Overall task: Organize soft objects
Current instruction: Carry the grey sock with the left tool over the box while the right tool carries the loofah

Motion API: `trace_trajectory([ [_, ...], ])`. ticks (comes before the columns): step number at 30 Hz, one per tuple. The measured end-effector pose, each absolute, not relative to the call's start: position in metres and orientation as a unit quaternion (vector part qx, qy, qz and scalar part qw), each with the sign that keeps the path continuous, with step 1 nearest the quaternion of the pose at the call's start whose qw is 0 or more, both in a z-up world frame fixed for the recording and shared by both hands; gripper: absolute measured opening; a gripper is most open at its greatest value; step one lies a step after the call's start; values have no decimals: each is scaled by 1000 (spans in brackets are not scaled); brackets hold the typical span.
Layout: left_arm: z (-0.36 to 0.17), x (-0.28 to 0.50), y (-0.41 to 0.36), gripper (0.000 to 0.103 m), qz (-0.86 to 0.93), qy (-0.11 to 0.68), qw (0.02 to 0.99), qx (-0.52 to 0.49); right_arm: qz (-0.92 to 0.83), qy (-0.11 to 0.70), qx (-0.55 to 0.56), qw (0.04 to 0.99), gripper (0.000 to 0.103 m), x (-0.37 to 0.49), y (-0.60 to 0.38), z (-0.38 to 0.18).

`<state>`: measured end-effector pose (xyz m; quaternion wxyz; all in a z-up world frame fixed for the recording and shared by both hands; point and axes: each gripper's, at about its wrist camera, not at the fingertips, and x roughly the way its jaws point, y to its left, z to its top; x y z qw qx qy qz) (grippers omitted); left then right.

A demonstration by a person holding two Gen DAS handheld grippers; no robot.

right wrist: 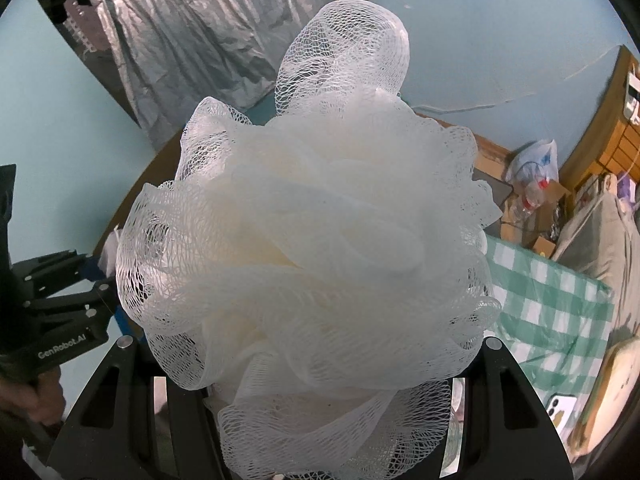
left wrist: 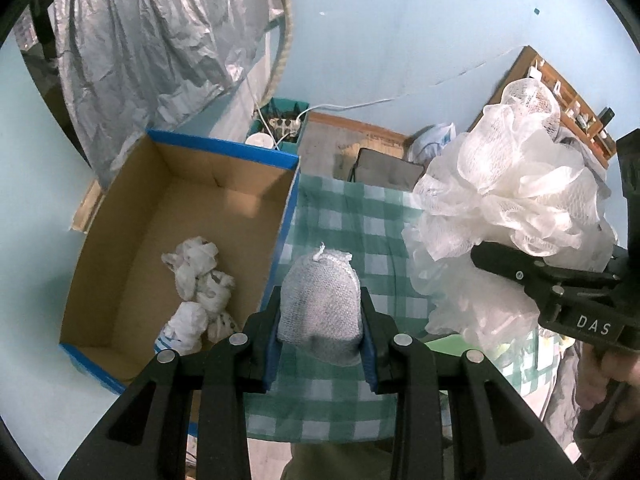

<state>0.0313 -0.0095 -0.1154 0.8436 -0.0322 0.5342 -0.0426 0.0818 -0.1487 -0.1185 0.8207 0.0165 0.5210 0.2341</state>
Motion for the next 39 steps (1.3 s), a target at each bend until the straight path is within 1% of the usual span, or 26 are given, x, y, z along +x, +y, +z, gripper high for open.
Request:
trace_trajectory([
  [27, -101, 18, 61, 33, 14, 520, 850, -80, 297, 509, -4, 808, 57, 92, -80, -100],
  [39, -107, 18, 101, 33, 43, 523, 845, -96, 326, 512, -19, 794, 58, 100, -39, -102],
])
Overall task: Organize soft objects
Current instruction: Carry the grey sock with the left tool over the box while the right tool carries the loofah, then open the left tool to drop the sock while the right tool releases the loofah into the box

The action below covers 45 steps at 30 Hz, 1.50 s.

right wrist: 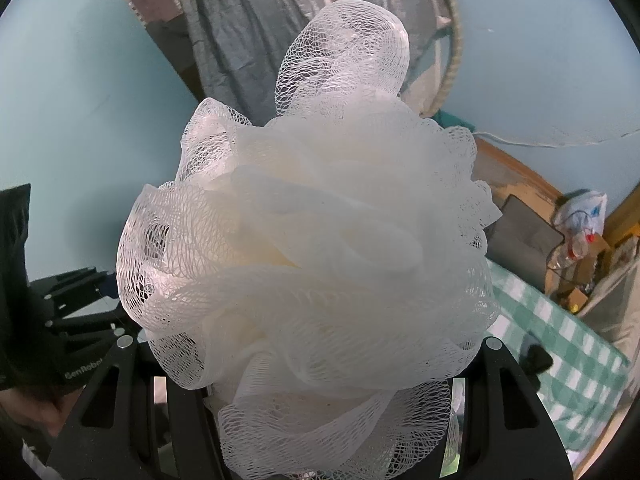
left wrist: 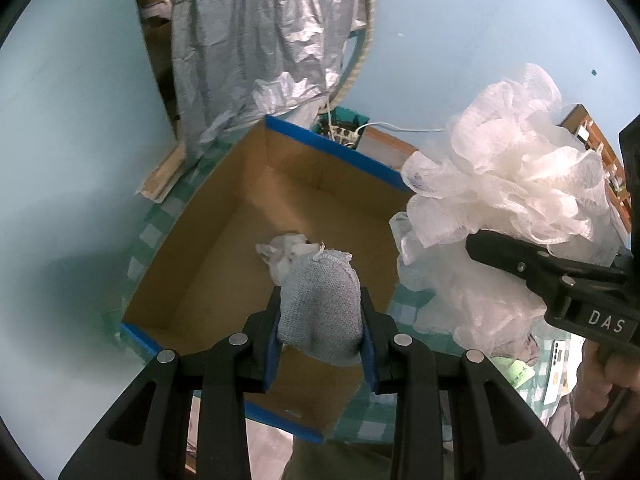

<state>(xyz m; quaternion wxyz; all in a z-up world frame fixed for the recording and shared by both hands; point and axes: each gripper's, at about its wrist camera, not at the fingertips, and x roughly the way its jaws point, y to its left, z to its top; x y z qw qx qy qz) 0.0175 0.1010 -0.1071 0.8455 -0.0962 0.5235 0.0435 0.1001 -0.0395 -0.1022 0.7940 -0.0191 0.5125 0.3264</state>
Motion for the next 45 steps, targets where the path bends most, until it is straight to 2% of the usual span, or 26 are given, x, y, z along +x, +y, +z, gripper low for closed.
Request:
trace_trajectory([
  [18, -136, 31, 156, 33, 68, 548, 828, -100, 348, 542, -51, 764, 58, 129, 29, -127],
  [25, -152, 38, 163, 34, 60, 565, 818, -92, 338, 566, -49, 751, 63, 137, 52, -140],
  [29, -154, 42, 164, 40, 63, 570, 815, -87, 330, 571, -46, 751, 72, 145, 55, -145],
  [31, -153, 42, 166, 49, 63, 570, 815, -89, 321, 577, -46, 750, 79, 148, 58, -146],
  [34, -151, 41, 167, 63, 66, 565, 817, -87, 313, 586, -52, 746, 81, 148, 63, -149],
  [45, -149, 36, 172, 63, 72, 565, 817, -91, 303, 581, -57, 754, 83, 133, 78, -141],
])
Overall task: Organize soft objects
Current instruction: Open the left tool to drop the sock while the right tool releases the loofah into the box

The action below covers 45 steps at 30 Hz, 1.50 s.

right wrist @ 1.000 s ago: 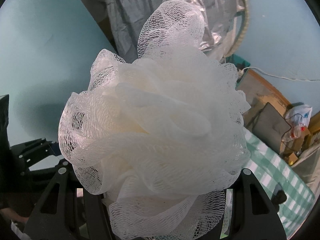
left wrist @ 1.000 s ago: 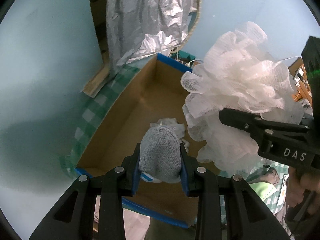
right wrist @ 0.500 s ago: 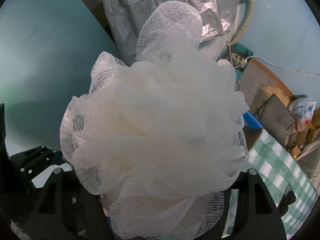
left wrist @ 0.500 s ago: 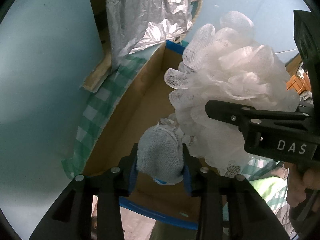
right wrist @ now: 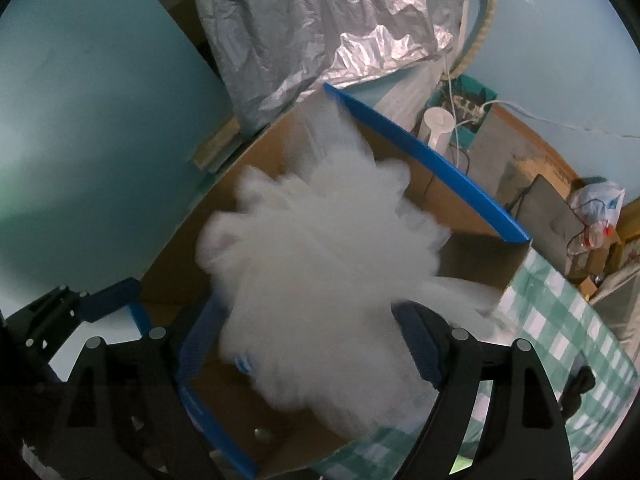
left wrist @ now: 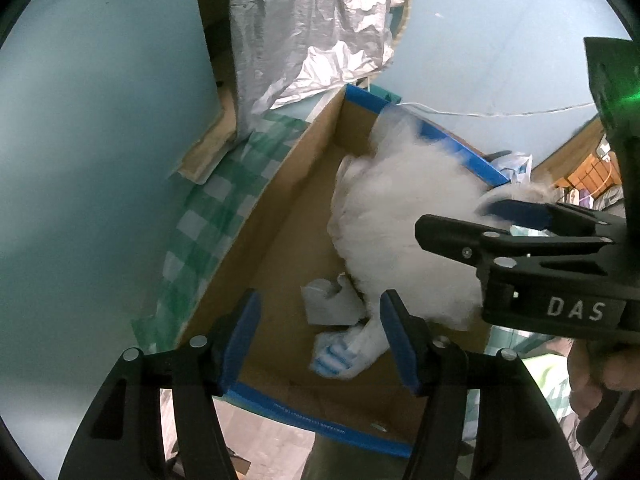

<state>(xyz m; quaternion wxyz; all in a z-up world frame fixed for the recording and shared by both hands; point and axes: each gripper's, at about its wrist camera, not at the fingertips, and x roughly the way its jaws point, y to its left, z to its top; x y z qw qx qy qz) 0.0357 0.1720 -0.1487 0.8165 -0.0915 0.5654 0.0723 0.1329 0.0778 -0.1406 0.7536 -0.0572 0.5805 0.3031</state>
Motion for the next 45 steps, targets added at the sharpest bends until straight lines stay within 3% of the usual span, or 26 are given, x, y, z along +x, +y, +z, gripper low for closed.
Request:
trace_trajectory([
  [22, -125, 28, 148, 67, 50, 548, 831, -78, 281, 564, -39, 776, 84, 120, 35, -116],
  [45, -118, 25, 35, 68, -43, 556, 830, -6, 193, 578, 13, 793, 84, 93, -108, -122],
])
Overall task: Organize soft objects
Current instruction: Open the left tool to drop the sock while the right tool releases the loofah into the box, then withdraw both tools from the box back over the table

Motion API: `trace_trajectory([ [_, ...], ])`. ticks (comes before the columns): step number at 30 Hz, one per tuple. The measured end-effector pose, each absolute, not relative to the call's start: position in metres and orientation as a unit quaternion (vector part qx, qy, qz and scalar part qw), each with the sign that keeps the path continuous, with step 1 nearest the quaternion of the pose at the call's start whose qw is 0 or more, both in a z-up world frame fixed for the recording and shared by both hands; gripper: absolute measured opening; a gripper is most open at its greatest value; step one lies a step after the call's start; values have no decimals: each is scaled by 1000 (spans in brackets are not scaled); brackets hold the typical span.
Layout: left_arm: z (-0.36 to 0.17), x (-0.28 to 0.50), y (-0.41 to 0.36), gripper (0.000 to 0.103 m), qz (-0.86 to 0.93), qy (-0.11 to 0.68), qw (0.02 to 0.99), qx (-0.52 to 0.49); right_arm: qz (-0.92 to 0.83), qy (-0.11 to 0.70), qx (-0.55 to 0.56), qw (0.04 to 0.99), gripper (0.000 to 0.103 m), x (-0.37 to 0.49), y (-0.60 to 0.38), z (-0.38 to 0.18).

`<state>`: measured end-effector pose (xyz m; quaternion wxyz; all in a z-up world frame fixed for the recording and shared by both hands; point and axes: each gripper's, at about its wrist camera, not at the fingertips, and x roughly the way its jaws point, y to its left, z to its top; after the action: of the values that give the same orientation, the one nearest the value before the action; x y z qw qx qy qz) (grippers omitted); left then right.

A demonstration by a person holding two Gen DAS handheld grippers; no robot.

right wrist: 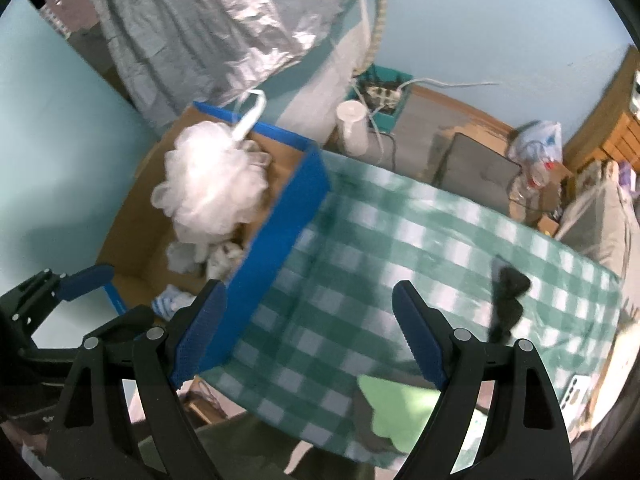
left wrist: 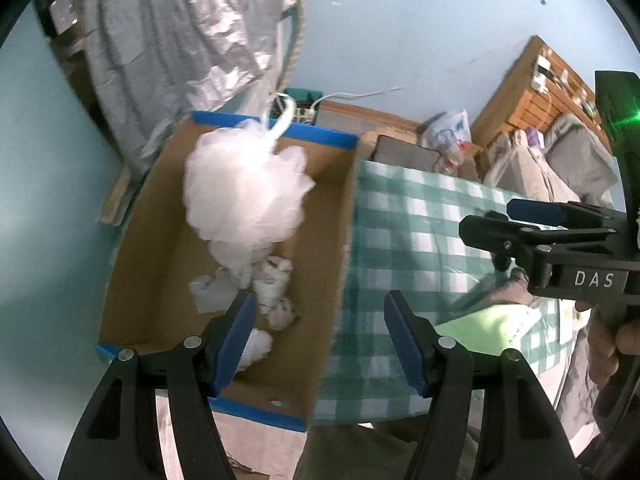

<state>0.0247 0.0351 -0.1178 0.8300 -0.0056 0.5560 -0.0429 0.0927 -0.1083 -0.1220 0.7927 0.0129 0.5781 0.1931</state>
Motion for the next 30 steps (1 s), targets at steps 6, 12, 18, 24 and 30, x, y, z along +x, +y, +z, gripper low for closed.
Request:
trace_trajectory([
  [6, -117, 27, 7, 68, -65, 556, 829, 12, 171, 581, 23, 795, 84, 83, -145, -124],
  [12, -121, 28, -22, 69, -86, 559, 824, 31, 149, 585, 37, 796, 84, 72, -182, -129],
  [18, -131, 24, -53, 70, -111, 568, 814, 52, 126, 591, 53, 795, 84, 60, -216, -137],
  [24, -141, 20, -88, 78, -148, 573, 802, 77, 99, 600, 73, 791, 84, 45, -251, -146],
  [30, -154, 19, -120, 78, -175, 583, 788, 97, 78, 605, 92, 787, 84, 30, -281, -156],
])
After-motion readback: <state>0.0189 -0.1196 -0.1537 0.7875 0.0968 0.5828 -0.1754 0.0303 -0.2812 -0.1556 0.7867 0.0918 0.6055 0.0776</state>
